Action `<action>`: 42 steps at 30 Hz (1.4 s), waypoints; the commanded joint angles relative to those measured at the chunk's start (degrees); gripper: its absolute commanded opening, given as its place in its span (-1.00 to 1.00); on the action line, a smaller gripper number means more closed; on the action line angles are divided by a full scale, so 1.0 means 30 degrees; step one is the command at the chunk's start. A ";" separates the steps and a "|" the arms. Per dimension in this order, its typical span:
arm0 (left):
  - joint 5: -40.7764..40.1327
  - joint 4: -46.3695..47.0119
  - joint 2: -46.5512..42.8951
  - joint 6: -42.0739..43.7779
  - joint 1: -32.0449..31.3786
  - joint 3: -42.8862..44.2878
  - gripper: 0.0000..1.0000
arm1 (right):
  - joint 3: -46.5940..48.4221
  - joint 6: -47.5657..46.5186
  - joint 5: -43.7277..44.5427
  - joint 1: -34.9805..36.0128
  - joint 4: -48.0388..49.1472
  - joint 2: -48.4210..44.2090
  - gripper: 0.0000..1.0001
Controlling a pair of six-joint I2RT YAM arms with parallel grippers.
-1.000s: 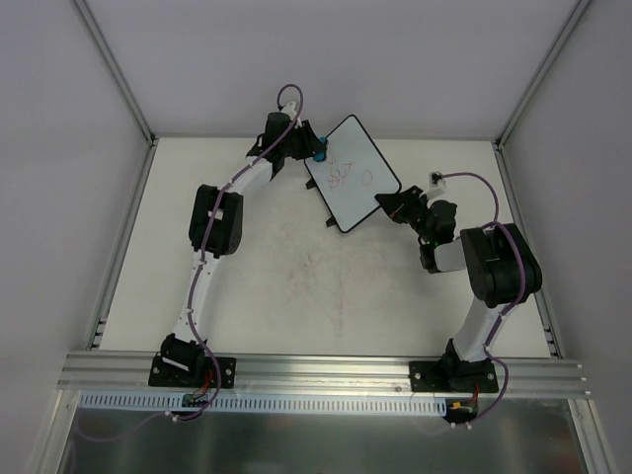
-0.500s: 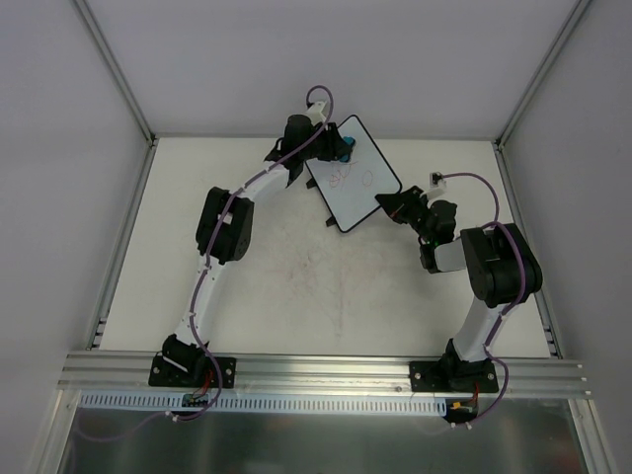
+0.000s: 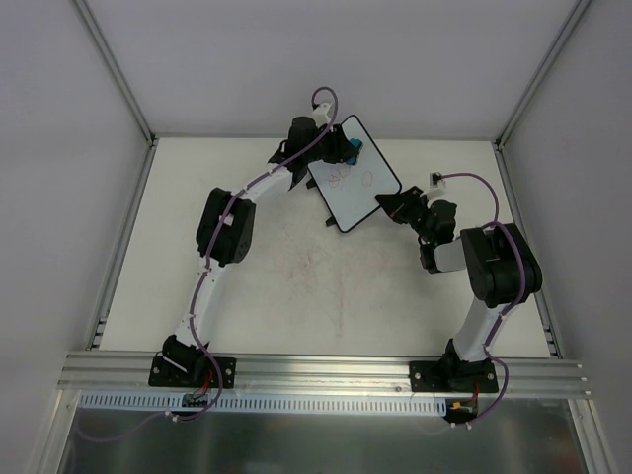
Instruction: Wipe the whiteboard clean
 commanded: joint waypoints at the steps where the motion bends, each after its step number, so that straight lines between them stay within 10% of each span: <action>1: 0.0572 -0.0442 0.0239 -0.1822 0.0445 -0.0863 -0.50 | -0.0036 -0.1169 -0.0788 0.0381 0.0255 -0.0602 -1.00; 25: -0.0983 -0.0500 -0.1286 -0.4462 0.1707 -0.4997 -0.55 | -0.0065 -0.0964 -0.0818 0.0410 0.0314 -0.0631 -1.00; 42: 0.0101 0.0583 -0.3188 0.1043 -0.1310 -0.5171 -0.54 | 0.0023 -0.0876 -0.0876 0.0410 0.0314 -0.0456 -1.00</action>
